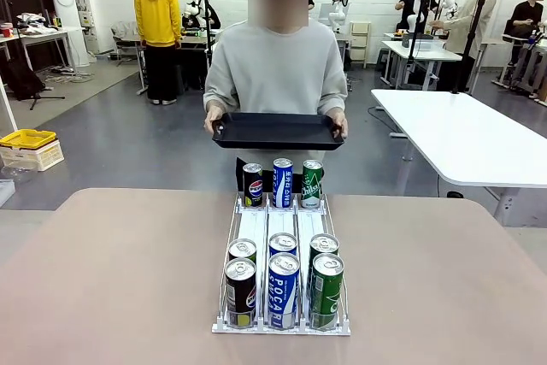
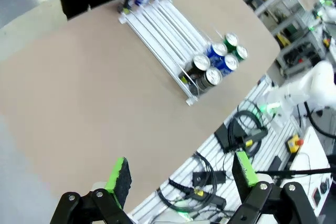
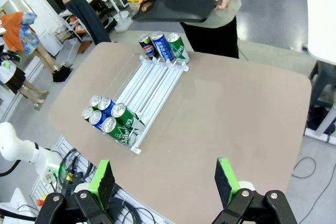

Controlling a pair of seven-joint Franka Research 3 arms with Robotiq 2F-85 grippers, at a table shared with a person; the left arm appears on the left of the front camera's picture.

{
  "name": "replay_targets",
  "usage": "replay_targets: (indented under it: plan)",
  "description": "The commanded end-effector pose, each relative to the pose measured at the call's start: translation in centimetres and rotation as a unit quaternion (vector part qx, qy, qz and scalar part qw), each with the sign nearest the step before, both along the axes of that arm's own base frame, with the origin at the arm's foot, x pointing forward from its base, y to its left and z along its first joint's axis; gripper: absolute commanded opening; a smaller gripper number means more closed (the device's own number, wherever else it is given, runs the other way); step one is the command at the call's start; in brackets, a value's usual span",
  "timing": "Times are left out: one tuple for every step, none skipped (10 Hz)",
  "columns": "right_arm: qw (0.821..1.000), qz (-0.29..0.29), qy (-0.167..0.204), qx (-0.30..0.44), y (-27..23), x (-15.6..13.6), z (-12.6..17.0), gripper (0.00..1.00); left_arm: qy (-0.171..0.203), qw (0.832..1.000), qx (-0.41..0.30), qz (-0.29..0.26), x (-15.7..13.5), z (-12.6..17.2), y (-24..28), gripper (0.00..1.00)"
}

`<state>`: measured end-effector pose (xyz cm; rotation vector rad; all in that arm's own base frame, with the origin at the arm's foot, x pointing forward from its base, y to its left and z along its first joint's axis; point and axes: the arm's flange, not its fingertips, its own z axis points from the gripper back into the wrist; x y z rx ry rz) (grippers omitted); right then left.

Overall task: Retrieve and hand over the desired beverage to the person.
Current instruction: Pick up a can of the same type that the person held from the Automatic Can Dispenser.

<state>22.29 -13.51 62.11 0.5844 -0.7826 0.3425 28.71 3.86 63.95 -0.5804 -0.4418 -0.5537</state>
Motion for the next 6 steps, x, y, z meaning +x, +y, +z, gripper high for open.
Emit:
replay_targets:
  plan:
    - [1.0,0.005,-0.006,0.005,0.1,0.3,0.0,1.0,0.06,0.995,0.073,-0.032,0.9,0.1,-7.3,1.0]
    - [1.0,0.005,-0.006,0.005,0.1,0.3,0.0,1.0,0.099,0.989,0.11,-0.021,1.0,-0.8,-11.3,1.0]
    - [1.0,0.005,-0.006,0.005,0.1,0.3,0.0,1.0,0.126,0.983,0.135,0.018,0.8,-1.8,-15.3,1.0]
    - [1.0,0.005,-0.006,0.005,0.1,0.3,0.0,1.0,0.136,0.971,0.188,0.065,0.7,-3.3,-19.1,1.0]
    - [1.0,0.005,-0.006,0.005,0.1,0.3,0.0,1.0,0.138,0.959,0.211,0.129,1.2,-4.2,-21.9,1.0]
    - [1.0,0.005,-0.006,0.005,0.1,0.3,0.0,1.0,0.146,0.949,0.223,0.17,1.6,-5.2,-24.2,1.0]
